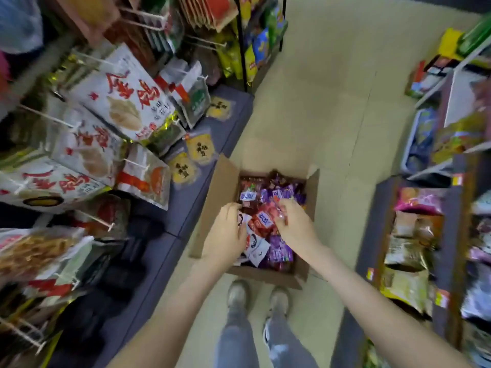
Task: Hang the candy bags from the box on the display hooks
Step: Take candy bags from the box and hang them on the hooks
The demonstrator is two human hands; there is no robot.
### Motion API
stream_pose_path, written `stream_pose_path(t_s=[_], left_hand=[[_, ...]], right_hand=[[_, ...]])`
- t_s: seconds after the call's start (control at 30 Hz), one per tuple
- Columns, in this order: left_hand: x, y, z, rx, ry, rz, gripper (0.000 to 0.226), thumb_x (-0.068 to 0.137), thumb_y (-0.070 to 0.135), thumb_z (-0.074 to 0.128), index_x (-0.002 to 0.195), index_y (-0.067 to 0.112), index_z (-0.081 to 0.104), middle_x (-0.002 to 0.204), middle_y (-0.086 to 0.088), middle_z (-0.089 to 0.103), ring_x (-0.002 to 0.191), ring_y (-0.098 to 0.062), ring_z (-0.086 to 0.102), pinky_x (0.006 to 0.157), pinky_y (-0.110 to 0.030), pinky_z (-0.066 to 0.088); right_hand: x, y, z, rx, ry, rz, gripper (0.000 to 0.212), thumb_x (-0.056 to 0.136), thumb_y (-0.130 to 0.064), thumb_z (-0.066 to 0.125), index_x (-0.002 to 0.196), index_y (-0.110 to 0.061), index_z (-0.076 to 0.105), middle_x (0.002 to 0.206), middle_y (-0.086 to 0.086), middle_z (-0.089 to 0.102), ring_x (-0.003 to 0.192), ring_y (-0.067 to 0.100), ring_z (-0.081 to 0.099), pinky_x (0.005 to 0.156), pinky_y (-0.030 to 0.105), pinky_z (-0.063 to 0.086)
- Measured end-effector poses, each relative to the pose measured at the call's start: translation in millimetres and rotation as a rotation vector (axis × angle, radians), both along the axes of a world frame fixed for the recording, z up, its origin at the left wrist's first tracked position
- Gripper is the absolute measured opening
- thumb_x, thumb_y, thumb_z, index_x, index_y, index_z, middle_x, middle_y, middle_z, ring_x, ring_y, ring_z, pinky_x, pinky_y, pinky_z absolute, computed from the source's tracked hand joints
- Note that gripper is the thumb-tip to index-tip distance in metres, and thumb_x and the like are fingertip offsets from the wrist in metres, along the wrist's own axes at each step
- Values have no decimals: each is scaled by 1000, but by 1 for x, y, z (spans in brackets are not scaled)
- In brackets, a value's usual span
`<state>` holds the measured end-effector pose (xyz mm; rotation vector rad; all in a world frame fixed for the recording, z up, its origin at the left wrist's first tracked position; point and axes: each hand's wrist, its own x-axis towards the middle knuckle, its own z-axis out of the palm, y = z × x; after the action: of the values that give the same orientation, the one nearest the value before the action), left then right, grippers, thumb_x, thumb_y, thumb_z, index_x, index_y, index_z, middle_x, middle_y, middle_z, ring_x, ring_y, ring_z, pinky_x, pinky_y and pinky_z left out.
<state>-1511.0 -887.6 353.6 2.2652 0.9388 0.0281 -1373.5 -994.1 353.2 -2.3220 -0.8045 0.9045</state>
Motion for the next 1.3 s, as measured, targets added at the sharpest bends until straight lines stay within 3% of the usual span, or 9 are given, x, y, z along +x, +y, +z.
stream_pose_path(t_s=[0.23,0.4,0.5,0.67,0.77,0.97,1.1,1.2,1.3], left_hand=[[16,-19,-231,-274,297,31,41,90,9,51,131,8,46,129,-11,49,120,-30,49,99,-41,41],[30,-20,-368,-322,335,65,37,92,11,52,129,8,49,128,-10,51,119,-27,50,99,-37,41],[46,-22,-417,-382,325,179,39,95,10,51,133,4,47,129,-12,52,121,-27,49,96,-30,37],[76,-23,-463,-551,292,323,36,96,19,48,131,14,45,122,-10,55,100,-35,60,88,-46,50],[79,-19,-472,-569,292,385,30,96,18,47,126,16,48,118,-7,56,99,-31,59,81,-37,48],[62,-21,-451,-704,323,546,21,97,17,46,117,19,52,95,4,59,74,-7,53,57,-9,37],[65,-28,-404,-1044,251,838,21,96,31,51,93,10,55,83,-8,61,80,-21,56,74,-30,42],[82,-27,-334,-1450,81,1037,43,92,55,47,113,18,52,108,-6,64,99,-18,60,98,-35,40],[95,-10,-253,-1666,-264,1260,43,91,45,55,120,14,59,105,-8,71,90,-18,69,84,-33,54]], right_hand=[[10,-59,-256,-298,253,-278,31,90,-9,55,121,-4,53,115,15,60,109,31,57,92,36,44],[14,-52,-408,-354,379,-455,30,91,-11,58,119,-3,54,108,12,62,99,30,59,74,28,38],[31,-21,-474,-293,531,-667,39,89,-22,62,123,-5,54,103,8,59,92,24,57,76,28,41],[60,38,-539,-81,910,-997,66,80,-34,73,132,-5,45,123,6,57,103,19,57,63,23,42],[56,54,-562,42,922,-1223,61,78,-27,76,127,-4,46,124,6,58,98,17,58,63,25,49],[44,61,-531,184,622,-1283,15,80,-4,70,93,-8,64,94,8,70,89,25,66,80,33,53],[49,59,-442,254,645,-1206,15,79,-8,71,86,-20,65,93,4,72,91,25,67,83,37,54],[53,51,-344,341,733,-1164,21,83,-7,68,102,-13,63,87,1,70,75,15,66,65,25,53],[49,43,-244,439,832,-1128,26,83,-5,66,108,-9,63,91,8,72,70,18,68,67,31,57]])
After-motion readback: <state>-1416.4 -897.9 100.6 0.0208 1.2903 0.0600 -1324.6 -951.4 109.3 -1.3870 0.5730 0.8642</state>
